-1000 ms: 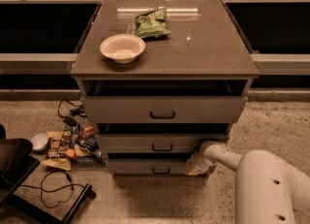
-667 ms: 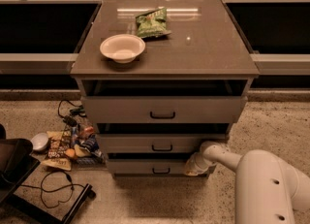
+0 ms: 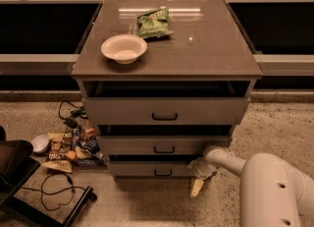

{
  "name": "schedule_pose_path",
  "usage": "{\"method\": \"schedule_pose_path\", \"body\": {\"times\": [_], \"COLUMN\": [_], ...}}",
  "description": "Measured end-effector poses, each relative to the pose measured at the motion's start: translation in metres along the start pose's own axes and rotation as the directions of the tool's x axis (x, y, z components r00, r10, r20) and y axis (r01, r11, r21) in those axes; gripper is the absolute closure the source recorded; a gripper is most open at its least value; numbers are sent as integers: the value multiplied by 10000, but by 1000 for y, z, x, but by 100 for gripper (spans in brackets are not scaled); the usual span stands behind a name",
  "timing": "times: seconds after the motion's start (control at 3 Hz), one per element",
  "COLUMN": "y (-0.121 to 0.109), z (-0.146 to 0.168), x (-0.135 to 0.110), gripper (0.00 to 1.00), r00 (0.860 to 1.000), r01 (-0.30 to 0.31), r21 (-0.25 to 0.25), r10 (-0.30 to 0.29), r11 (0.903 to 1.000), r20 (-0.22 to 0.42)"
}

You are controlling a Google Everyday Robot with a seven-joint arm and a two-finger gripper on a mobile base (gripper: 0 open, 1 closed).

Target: Close bottom drawer

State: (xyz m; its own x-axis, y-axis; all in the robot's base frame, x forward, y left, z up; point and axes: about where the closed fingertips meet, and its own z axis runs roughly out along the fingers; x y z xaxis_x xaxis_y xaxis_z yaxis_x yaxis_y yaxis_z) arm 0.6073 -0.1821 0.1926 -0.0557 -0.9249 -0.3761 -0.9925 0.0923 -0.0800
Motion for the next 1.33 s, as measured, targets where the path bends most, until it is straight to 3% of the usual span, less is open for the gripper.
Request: {"method": "schedule_pose_path", "body": {"times": [0.33,1.0,1.33], "y": [2,4,27], "z": [-1,-1,-17], "x": [1,2,3], "gripper": [0,50,73], "r00": [10000,10000,9999], "r01": [0,0,-95], "r21": [0,-1,-135], "r10": [0,0,95], "r11": [10000,10000,9999], "r20": [0,0,-70]}}
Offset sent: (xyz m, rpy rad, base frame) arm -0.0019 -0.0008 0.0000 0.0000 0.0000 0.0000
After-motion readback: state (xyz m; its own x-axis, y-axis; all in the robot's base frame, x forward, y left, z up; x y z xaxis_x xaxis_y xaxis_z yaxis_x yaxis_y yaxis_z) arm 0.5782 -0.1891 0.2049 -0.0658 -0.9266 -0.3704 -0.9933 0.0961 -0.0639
